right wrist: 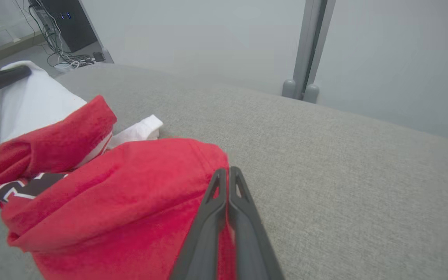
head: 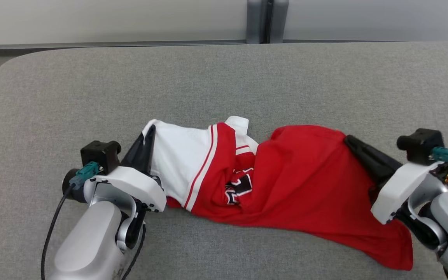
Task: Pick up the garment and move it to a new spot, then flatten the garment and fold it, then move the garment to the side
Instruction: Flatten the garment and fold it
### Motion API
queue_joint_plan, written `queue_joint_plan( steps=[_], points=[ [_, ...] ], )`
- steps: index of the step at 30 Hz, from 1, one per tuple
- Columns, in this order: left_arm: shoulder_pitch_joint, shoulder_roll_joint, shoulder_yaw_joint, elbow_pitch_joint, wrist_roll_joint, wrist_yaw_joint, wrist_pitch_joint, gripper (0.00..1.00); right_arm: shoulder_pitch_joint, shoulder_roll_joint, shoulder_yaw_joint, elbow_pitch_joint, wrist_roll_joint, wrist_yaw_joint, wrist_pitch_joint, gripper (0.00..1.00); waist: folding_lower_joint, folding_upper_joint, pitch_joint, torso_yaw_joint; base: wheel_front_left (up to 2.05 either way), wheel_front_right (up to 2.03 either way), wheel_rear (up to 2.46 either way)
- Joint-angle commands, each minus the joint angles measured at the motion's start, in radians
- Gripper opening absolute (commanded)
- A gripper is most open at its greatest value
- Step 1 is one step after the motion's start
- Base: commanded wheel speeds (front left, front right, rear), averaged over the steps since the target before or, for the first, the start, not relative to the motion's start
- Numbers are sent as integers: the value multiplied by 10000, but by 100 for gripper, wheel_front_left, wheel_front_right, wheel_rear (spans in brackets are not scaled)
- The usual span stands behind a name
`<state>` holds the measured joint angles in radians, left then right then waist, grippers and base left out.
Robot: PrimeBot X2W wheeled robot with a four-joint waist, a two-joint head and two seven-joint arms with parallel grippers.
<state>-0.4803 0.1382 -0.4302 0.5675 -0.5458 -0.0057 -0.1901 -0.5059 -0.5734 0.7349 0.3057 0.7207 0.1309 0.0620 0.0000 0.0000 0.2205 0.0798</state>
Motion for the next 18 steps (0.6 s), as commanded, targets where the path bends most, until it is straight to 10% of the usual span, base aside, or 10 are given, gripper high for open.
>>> queue_joint_plan(
  steps=[1, 18],
  points=[
    [-257, 133, 85, -202, 89, 83, -104, 0, -8, -88, -220, -101, 33, -3, -306, 0, 0, 0, -99, -56, 0, 0, 0],
    [-1673, 1738, 765, -6372, 1557, 1680, 534, 0, 562, 866, -5983, -4094, -2576, -3, -1958, 0, 0, 0, -1409, -638, 0, 0, 0]
  ],
)
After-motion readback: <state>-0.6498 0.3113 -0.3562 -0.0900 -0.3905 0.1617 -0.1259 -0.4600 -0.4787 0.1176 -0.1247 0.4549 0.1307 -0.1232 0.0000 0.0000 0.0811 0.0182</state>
